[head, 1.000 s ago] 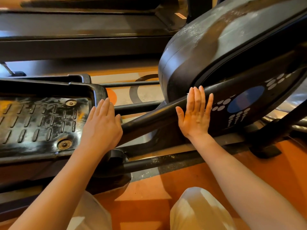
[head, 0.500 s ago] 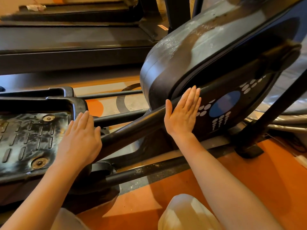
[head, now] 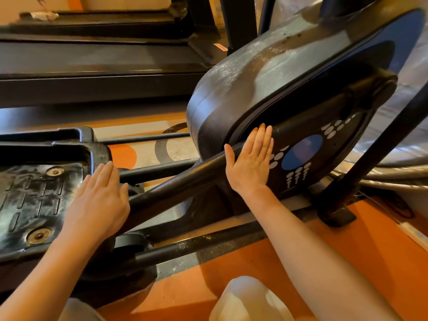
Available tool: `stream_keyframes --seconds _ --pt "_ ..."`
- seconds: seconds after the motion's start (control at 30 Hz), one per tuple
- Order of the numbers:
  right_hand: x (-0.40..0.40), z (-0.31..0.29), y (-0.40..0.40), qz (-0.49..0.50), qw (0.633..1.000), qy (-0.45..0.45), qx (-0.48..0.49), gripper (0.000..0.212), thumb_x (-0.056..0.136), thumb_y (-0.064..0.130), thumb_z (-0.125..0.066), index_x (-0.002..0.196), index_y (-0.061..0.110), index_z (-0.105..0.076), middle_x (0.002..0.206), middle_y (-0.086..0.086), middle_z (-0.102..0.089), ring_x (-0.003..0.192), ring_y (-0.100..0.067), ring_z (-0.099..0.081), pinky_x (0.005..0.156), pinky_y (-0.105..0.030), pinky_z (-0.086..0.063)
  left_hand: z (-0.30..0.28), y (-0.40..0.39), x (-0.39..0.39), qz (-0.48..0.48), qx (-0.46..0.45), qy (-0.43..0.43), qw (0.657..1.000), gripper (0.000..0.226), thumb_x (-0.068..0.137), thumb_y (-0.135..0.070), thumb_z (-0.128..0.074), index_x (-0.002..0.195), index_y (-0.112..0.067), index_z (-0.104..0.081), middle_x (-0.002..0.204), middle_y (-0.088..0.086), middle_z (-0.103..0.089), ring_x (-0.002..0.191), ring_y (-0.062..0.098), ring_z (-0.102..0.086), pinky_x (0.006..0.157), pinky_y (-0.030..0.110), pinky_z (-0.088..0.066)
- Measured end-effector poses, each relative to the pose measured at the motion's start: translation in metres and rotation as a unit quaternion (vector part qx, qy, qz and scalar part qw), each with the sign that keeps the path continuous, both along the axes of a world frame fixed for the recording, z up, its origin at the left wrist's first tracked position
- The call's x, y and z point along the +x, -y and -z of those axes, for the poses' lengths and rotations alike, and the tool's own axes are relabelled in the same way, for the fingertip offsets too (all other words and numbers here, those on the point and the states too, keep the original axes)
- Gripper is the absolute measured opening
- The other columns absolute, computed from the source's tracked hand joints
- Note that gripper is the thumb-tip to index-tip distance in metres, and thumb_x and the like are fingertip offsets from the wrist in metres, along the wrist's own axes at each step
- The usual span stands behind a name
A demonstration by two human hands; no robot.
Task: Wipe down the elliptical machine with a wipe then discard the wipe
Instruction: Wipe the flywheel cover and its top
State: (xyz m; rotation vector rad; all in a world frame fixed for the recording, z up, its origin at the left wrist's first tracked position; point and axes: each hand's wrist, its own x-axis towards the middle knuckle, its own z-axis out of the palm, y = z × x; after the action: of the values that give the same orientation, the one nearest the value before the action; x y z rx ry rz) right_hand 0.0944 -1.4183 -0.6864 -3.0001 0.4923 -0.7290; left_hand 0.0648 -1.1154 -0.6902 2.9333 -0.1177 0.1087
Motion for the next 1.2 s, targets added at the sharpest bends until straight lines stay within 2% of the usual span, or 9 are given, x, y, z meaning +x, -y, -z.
stream_keyframes --seconds 0.13,0.4,0.53,0.6,0.73,0.87,0.93,1.03,1.2 --pt "0.001 -0.001 0.010 -0.020 1.000 0.009 -0.016 0.088 0.097 0.063 -0.005 0.152 -0.005 -0.004 0.161 -0.024 0.003 0.149 -0.032 0.011 0.122 -0.045 0.002 -0.001 0.001 -0.002 -0.002 0.000 -0.001 1.000 0.061 0.105 -0.036 -0.027 0.156 -0.005 -0.015 0.165 0.009 -0.008 0.153 0.020 -0.003 0.124 0.039 -0.005" --pt "0.011 -0.020 0.038 0.020 0.999 0.013 0.027 0.088 0.096 0.062 -0.003 0.151 -0.007 -0.002 0.160 -0.024 0.005 0.149 -0.033 0.013 0.122 -0.047 0.000 -0.002 0.003 -0.002 -0.009 0.007 0.000 1.000 0.062 0.105 -0.037 -0.024 0.157 -0.006 -0.010 0.166 0.008 -0.004 0.153 0.019 -0.001 0.123 0.036 -0.002" --pt "0.001 -0.007 0.035 -0.041 0.998 -0.003 -0.040 0.089 0.096 0.064 -0.005 0.151 -0.006 -0.006 0.160 -0.025 -0.001 0.150 -0.032 0.009 0.122 -0.045 -0.001 -0.003 0.004 -0.003 -0.011 0.001 0.001 1.000 0.062 0.105 -0.037 -0.024 0.157 -0.006 -0.009 0.166 0.007 -0.004 0.152 0.018 -0.001 0.123 0.036 -0.002" --pt "0.003 -0.012 0.051 -0.039 0.997 -0.003 -0.064 0.090 0.095 0.065 -0.004 0.151 -0.006 -0.010 0.160 -0.024 -0.005 0.150 -0.032 0.006 0.122 -0.045 -0.002 -0.003 0.003 -0.003 -0.010 0.001 0.003 1.000 0.062 0.105 -0.037 -0.025 0.157 -0.006 -0.010 0.166 0.008 -0.006 0.153 0.019 -0.002 0.123 0.037 -0.003" --pt "0.013 -0.035 0.078 0.018 1.000 -0.011 -0.021 0.092 0.092 0.064 0.007 0.152 -0.006 -0.006 0.161 -0.022 0.001 0.150 -0.030 0.011 0.122 -0.046 0.001 0.000 0.001 -0.002 -0.005 -0.002 0.009 1.000 0.062 0.104 -0.037 -0.027 0.156 -0.006 -0.014 0.165 0.009 -0.011 0.153 0.020 -0.005 0.124 0.039 -0.008" --pt "0.011 -0.031 0.067 0.011 0.999 -0.030 -0.006 0.089 0.093 0.061 0.003 0.152 -0.005 0.001 0.161 -0.022 0.009 0.148 -0.031 0.016 0.122 -0.045 0.005 0.000 0.001 -0.001 -0.003 0.000 0.010 1.000 0.063 0.104 -0.037 -0.027 0.156 -0.005 -0.013 0.165 0.009 -0.010 0.153 0.021 -0.005 0.124 0.038 -0.007" --pt "0.007 -0.023 0.065 -0.018 0.999 -0.037 -0.033 0.089 0.094 0.063 0.000 0.152 -0.004 0.000 0.161 -0.022 0.007 0.148 -0.031 0.016 0.121 -0.044 0.008 0.000 0.002 -0.002 -0.003 0.002 0.012 1.000 0.063 0.104 -0.037 -0.026 0.156 -0.005 -0.013 0.165 0.009 -0.010 0.153 0.020 -0.005 0.124 0.038 -0.007" --pt "0.009 -0.030 0.088 -0.052 0.991 -0.056 -0.110 0.093 0.092 0.065 0.005 0.152 -0.004 -0.010 0.161 -0.021 -0.005 0.149 -0.030 0.012 0.121 -0.045 0.008 0.000 0.002 -0.002 -0.003 0.005 0.013 1.000 0.063 0.104 -0.038 -0.026 0.156 -0.006 -0.012 0.165 0.009 -0.009 0.153 0.020 -0.004 0.124 0.037 -0.006" --pt "0.019 -0.051 0.118 0.013 0.997 -0.040 -0.068 0.093 0.092 0.065 0.004 0.152 -0.004 -0.011 0.161 -0.021 -0.004 0.150 -0.028 0.011 0.121 -0.045 0.007 0.001 0.003 -0.002 -0.004 0.016 0.011 1.000 0.064 0.104 -0.040 -0.023 0.157 -0.006 -0.008 0.166 0.008 -0.005 0.153 0.019 -0.001 0.124 0.037 -0.004"
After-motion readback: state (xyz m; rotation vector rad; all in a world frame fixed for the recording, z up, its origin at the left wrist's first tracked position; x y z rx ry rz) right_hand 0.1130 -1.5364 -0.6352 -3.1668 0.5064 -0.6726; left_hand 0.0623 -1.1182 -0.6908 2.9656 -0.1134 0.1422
